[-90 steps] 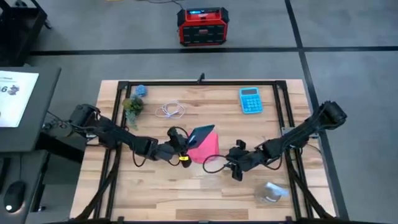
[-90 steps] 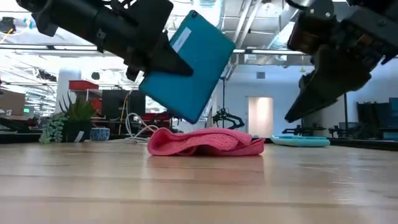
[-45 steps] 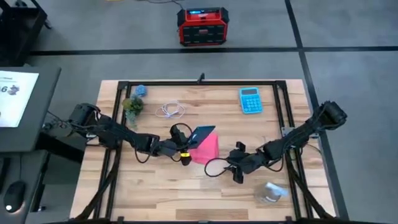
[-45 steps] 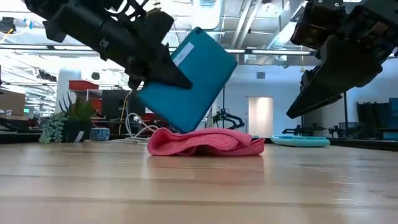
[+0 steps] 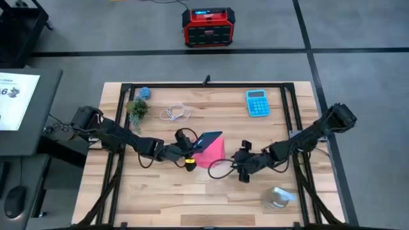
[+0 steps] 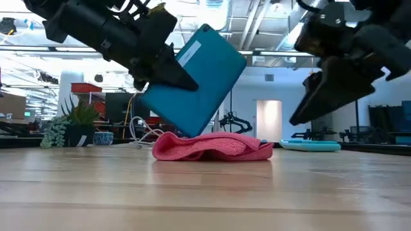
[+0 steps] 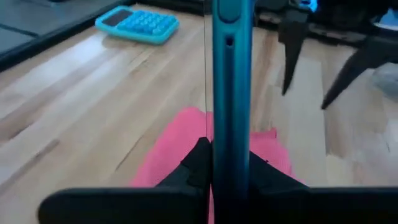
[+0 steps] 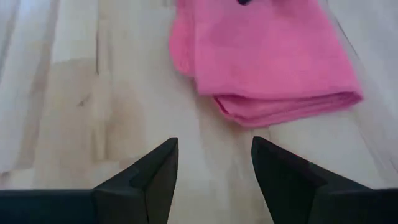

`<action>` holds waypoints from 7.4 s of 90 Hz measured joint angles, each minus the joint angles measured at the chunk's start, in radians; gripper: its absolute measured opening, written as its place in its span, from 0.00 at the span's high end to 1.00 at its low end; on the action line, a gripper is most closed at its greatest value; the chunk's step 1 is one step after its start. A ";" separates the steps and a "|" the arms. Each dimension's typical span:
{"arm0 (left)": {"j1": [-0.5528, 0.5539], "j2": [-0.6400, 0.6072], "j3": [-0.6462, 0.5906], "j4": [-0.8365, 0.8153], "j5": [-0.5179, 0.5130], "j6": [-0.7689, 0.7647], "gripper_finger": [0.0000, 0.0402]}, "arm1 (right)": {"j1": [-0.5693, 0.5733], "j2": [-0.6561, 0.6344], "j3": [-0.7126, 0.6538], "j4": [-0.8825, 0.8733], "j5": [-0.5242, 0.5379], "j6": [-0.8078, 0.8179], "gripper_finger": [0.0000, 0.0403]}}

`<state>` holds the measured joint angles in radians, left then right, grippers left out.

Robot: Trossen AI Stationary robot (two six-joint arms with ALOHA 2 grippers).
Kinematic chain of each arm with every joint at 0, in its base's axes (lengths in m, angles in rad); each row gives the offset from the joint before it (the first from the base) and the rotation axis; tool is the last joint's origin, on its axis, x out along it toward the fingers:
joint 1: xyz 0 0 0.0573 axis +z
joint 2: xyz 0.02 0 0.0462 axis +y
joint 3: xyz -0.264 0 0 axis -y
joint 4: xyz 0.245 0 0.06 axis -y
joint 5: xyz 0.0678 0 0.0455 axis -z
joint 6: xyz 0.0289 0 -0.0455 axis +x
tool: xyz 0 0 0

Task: Apply microfiber cloth
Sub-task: Wipe the back of the cellphone with the pink microfiber cloth

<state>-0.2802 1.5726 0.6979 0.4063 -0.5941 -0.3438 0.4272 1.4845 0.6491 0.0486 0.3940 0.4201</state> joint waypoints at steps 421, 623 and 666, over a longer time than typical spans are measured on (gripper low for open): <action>0.004 0.084 0.002 0.265 0.231 0.178 0.79 | -0.239 -0.257 0.035 0.176 -0.269 -0.342 0.97; 0.005 -0.180 -0.415 0.181 0.031 -0.529 0.99 | -0.166 0.330 0.300 0.014 -0.027 -0.053 0.99; 0.031 0.132 -0.372 1.004 0.205 -0.408 0.99 | -0.065 0.237 0.304 0.226 0.443 -0.504 0.99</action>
<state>-0.2488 1.7047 0.3261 1.4106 -0.3890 -0.7518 0.3624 1.7210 0.9527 0.2745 0.8366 -0.0839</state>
